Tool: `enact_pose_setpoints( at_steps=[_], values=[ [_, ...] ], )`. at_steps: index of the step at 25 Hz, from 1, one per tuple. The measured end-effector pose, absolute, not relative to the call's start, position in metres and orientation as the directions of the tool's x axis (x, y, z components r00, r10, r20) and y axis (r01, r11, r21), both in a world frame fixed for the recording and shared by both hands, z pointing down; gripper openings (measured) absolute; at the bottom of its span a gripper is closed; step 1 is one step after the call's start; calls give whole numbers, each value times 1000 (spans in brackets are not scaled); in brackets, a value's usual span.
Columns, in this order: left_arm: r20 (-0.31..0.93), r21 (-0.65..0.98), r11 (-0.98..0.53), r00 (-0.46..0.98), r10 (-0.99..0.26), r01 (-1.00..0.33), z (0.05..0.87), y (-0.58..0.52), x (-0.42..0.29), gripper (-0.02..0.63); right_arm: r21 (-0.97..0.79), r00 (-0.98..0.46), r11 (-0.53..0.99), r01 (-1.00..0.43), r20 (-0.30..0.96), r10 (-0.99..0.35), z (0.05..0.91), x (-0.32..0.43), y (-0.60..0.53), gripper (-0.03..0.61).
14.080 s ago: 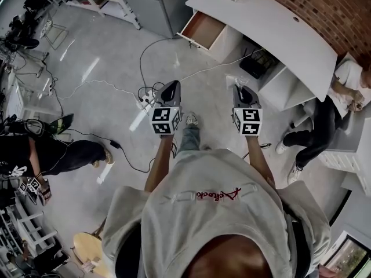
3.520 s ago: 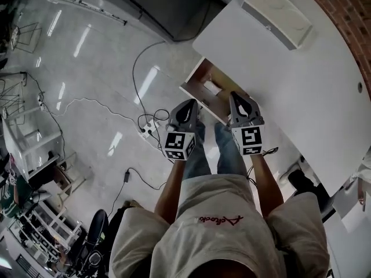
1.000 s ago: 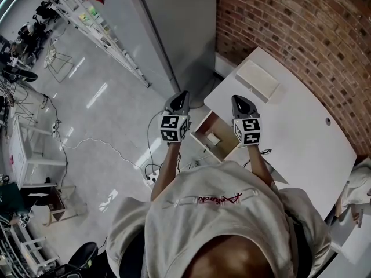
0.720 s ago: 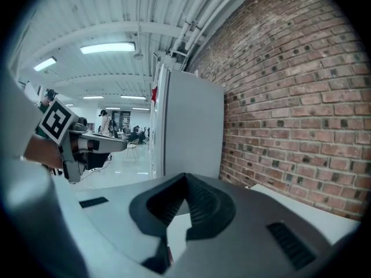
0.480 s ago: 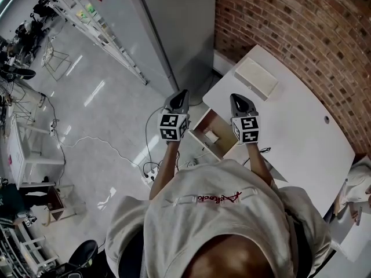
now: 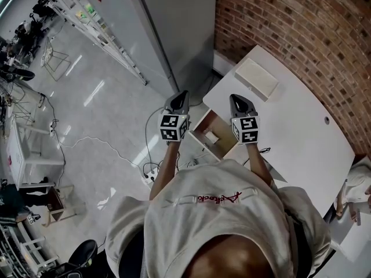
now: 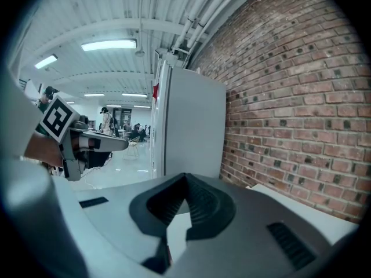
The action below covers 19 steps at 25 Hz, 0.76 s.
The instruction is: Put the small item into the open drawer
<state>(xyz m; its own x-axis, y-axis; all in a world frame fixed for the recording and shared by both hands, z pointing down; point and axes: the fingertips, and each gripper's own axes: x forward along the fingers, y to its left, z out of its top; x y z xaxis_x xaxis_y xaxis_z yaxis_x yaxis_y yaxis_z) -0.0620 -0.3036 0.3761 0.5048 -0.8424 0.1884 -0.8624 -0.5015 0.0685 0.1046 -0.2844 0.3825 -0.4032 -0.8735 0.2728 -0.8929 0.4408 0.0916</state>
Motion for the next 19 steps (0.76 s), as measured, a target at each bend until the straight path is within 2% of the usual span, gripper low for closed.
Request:
enact_pose_setpoints(
  at_steps=[19],
  values=[
    [195,83,-485,491,-849,-871,389,-337,-72,9,106,-413,461,-881,304,-859,395,97,-319,12]
  ],
)
